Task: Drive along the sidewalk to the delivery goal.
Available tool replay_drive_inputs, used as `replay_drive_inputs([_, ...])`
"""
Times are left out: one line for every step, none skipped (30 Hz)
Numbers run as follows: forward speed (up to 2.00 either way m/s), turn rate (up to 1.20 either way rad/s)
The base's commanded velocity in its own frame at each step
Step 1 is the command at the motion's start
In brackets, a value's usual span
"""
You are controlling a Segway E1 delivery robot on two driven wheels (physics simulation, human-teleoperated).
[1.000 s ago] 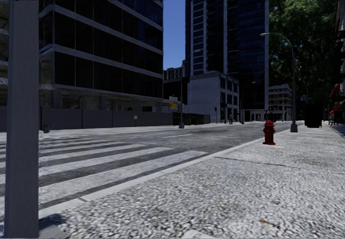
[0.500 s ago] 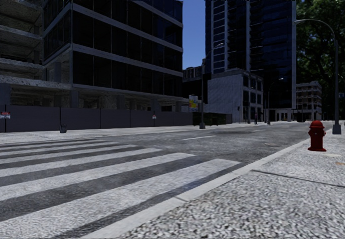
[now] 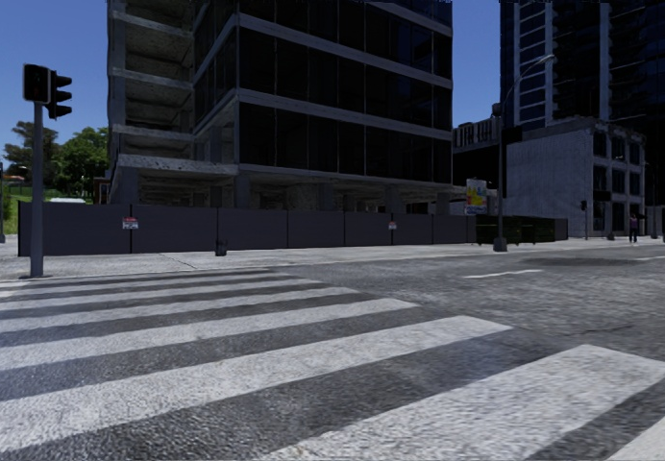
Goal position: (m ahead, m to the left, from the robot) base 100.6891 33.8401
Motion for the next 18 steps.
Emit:
replay_drive_inputs([1.90, 0.55])
replay_drive_inputs([1.90, 0.55])
replay_drive_inputs([1.90, 0.55])
replay_drive_inputs([1.90, 0.55])
replay_drive_inputs([1.90, 0.54])
replay_drive_inputs([1.90, 0.53])
replay_drive_inputs([1.90, 0.53])
replay_drive_inputs([1.90, 0.50])
replay_drive_inputs([1.90, 0.45])
replay_drive_inputs([1.90, 0.40])
replay_drive_inputs([1.90, 0.40])
replay_drive_inputs([1.90, 0.38])
replay_drive_inputs([1.90, 0.37])
replay_drive_inputs([1.90, 0.37])
replay_drive_inputs([1.90, 0.37])
replay_drive_inputs([1.90, 0.37])
replay_drive_inputs([1.90, 0.37])
replay_drive_inputs([1.90, 0.37])
